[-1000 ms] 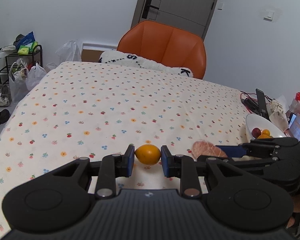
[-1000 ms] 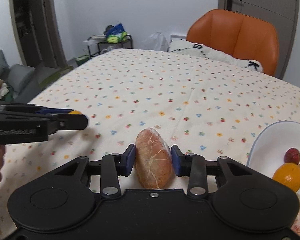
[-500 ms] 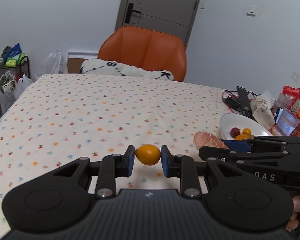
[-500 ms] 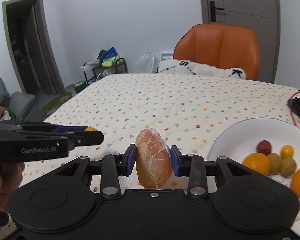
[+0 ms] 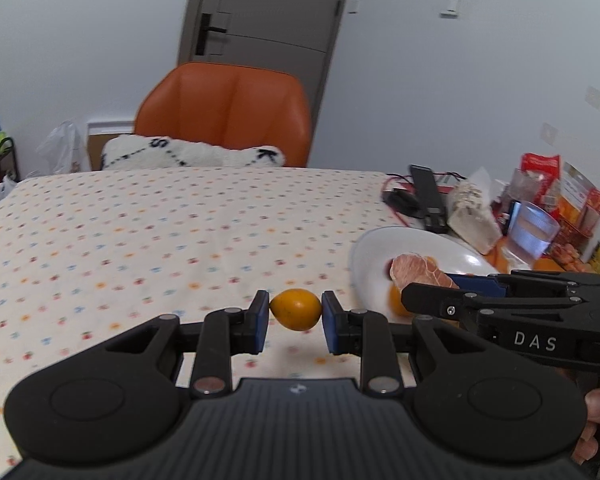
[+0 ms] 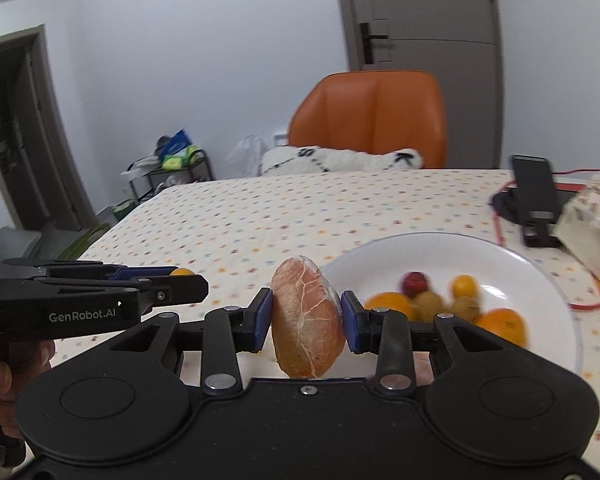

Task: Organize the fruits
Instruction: 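Carry tangerine and pomelo segment onto the white plate and open both tools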

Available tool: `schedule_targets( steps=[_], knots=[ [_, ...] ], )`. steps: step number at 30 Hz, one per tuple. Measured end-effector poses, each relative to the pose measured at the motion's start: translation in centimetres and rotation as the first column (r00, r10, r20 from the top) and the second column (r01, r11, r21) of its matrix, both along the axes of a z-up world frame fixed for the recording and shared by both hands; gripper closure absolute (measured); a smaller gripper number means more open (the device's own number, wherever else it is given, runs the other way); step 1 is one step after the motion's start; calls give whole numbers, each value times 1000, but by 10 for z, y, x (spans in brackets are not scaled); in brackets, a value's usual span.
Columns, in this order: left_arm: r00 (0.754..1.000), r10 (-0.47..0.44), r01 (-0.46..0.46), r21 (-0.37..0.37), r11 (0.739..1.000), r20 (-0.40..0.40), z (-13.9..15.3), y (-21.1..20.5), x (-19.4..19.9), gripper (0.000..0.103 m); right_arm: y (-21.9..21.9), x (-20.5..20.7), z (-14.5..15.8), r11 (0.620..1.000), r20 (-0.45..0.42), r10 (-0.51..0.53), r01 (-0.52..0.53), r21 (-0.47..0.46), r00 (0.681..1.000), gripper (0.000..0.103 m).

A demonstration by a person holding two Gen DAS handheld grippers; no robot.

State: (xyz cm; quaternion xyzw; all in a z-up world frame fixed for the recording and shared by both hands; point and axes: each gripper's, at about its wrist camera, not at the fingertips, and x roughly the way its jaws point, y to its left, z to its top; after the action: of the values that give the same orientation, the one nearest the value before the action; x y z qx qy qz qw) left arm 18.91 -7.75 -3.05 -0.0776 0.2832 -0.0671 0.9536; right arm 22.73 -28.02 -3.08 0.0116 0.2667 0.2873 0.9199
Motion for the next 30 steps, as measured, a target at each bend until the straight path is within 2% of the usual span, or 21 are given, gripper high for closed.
schedule_targets(
  steps=[9,18,20,26,30],
  knots=[
    [996,-86,86,-4,996,4,0,-41,14,77,-42,0,-4,994,-4,-106,106,-5,994,68],
    [990,-142,142,-6,990,-17,-6,-67,23,76,-66,-6,-7,987,-21,-161,160,-11,987,67],
    [990,-139,139,-13,990,-17,-6,-69,23,73,-69,-7,-8,983,-37,-182,181,-13,983,62],
    [992,-122,121,-13,993,-28,-3,-64,17,65,-73,-13,-4,979,-24,-204,204,-12,979,58],
    [994,-104,104,-14,994,-21,1,-56,8,50,-68,-16,-1,981,-17,-195,195,-15,981,55]
  ],
)
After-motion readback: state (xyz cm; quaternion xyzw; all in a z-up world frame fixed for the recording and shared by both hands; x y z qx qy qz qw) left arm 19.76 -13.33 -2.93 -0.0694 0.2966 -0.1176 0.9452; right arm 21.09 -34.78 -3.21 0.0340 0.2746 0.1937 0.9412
